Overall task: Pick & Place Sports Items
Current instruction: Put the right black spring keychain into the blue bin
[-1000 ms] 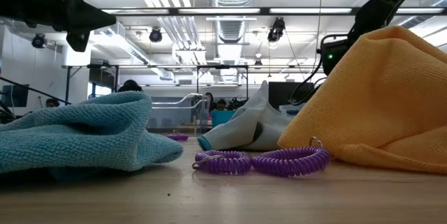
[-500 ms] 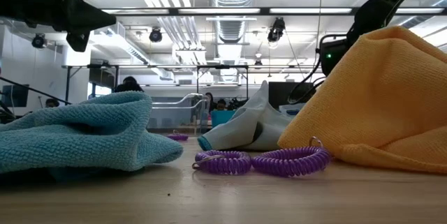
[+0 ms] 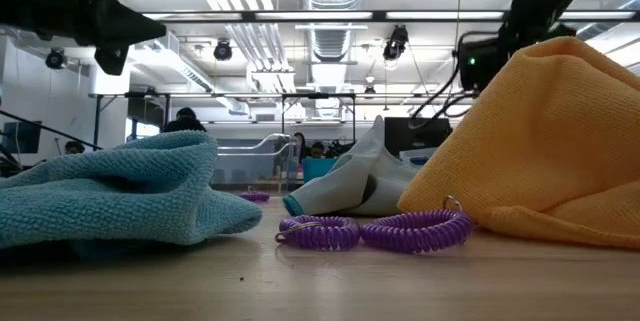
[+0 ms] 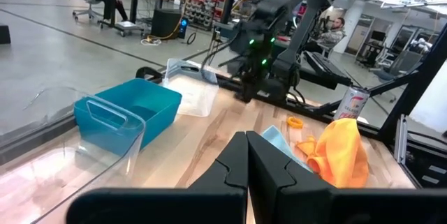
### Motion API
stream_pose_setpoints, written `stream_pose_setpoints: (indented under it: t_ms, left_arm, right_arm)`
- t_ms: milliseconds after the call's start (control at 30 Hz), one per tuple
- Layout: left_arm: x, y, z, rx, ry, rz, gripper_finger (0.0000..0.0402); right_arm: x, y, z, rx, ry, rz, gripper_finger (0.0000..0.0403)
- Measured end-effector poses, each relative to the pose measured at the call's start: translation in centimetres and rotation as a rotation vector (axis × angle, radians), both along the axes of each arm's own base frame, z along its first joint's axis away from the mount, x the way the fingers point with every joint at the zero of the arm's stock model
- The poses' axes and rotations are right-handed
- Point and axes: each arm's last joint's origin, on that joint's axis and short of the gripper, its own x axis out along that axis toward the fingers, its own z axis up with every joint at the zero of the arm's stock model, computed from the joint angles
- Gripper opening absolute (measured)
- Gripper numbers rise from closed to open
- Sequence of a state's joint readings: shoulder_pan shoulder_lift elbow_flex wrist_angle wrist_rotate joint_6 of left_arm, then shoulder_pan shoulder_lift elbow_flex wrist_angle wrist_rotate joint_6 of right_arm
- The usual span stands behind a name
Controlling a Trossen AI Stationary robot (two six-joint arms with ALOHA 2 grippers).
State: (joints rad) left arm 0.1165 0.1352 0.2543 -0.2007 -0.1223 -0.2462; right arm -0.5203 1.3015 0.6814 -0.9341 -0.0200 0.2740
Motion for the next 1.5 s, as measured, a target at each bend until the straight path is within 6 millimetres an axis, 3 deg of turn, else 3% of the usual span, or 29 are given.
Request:
stream_pose_setpoints:
  t_ms: [267,500,700,867,1067,1300,1500]
  left_arm:
    - [0.0,0.0,-0.2,-0.019,0.02,0.002,0.0001]
    - [0.0,0.0,-0.3,-0.024,0.027,0.002,0.0001]
    - [0.0,0.0,-0.4,-0.025,0.036,0.002,0.0001]
    - [-0.1,0.0,-0.6,-0.027,0.058,0.002,0.0001]
    - [-0.1,0.0,-1.0,-0.033,0.096,0.003,0.0001]
    - [-0.1,0.0,-1.0,-0.035,0.101,0.003,0.0001]
    - [-0.1,0.0,-1.0,-0.035,0.101,0.003,0.0001]
  right_arm:
    - [2.3,2.5,5.8,-0.079,-0.262,0.149,0.0014]
    - [6.7,2.4,8.8,-0.218,-0.663,0.369,0.0013]
    - [11.3,-0.2,8.3,-0.334,-0.75,0.424,0.0013]
    - [15.1,-4.0,7.7,-0.431,-0.649,0.33,0.0013]
    - [18.8,-8.1,7.4,-0.428,-0.572,0.274,0.0013]
    - [20.3,-11.4,5.9,-0.366,-0.452,0.234,0.0013]
    - [20.7,-12.5,5.0,-0.35,-0.421,0.24,0.0013]
